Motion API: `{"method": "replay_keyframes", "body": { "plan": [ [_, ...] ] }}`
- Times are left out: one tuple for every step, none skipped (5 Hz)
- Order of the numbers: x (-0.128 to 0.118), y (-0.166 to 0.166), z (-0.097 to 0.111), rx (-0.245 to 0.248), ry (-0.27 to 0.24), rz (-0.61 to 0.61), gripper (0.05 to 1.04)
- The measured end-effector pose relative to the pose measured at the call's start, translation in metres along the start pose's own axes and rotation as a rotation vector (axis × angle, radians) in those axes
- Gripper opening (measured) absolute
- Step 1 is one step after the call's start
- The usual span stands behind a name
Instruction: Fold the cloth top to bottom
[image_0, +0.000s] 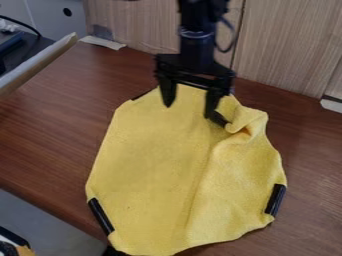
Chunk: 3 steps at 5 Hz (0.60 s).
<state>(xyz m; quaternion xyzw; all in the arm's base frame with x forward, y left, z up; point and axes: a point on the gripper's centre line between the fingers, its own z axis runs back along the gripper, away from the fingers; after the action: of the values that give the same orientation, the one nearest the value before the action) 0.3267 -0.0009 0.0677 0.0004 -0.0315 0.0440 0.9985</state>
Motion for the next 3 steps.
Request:
{"method": "replay_keyframes", "body": {
  "plan": [
    [-0.005,0.014,-0.019,0.009,0.027,0.019,0.999],
    [-0.012,0.040,-0.035,0.037,0.032,0.079,0.999],
    [-0.018,0.053,-0.048,0.057,0.062,0.088,0.999]
  ]
}}
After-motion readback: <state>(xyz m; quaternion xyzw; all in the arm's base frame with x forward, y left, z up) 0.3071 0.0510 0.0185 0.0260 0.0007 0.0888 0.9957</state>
